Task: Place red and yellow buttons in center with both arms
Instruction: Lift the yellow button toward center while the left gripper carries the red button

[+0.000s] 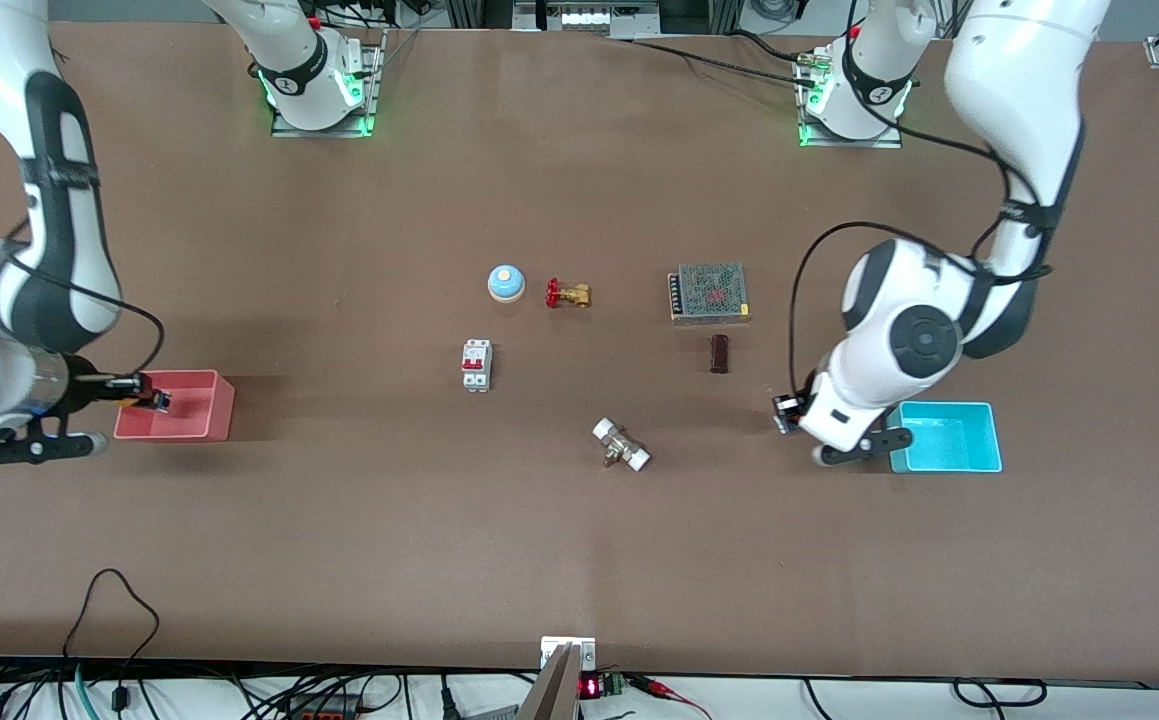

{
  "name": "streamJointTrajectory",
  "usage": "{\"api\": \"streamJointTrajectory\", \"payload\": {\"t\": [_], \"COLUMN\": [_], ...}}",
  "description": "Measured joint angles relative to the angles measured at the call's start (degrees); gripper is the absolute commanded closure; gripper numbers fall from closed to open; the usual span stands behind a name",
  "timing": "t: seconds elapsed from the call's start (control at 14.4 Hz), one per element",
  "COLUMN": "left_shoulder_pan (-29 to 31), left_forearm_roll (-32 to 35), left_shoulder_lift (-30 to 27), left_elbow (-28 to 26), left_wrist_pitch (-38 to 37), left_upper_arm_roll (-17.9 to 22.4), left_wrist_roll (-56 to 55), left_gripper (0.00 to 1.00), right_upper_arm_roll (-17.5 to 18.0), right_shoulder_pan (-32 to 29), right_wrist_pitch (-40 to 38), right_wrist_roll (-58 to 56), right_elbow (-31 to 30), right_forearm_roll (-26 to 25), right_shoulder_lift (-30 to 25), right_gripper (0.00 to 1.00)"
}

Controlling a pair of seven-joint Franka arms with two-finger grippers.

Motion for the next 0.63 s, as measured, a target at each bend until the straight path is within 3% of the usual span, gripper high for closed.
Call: {"api": "streamJointTrajectory", "payload": {"t": [0.28,0.35,0.49,0.63], "left_shoulder_pan": [-1.2,-1.3,-1.6,-1.5], "left_forearm_roll": [0.0,0.0,0.0,0.0], "left_shoulder_lift": [2.7,3.1,3.3,3.3], "left_elbow": [0.1,0.1,0.2,0.6], "left_wrist_pitch": [3.6,3.8,4.1,4.1], "left_upper_arm_roll": [0.0,0.0,0.0,0.1], "left_wrist_roll": [-2.1,-2.2,-2.3,-2.3], "left_gripper": [0.56,0.46,0.16,0.04], "right_upper_arm_roll": [0.9,1.1,1.2,1.3], "right_shoulder_pan": [7.3,9.5,14.1,18.2], "right_wrist_pitch": [-1.0,-1.0,-0.8,0.3], "right_wrist_roll": [7.3,9.8,13.7,16.0], "right_elbow": [0.8,0.8,0.8,0.8], "right_forearm_roll": [2.9,2.9,3.0,3.0], "right_shoulder_lift": [-0.5,0.0,1.4,3.3], "right_gripper": [0.74,0.74,0.73,0.73]}}
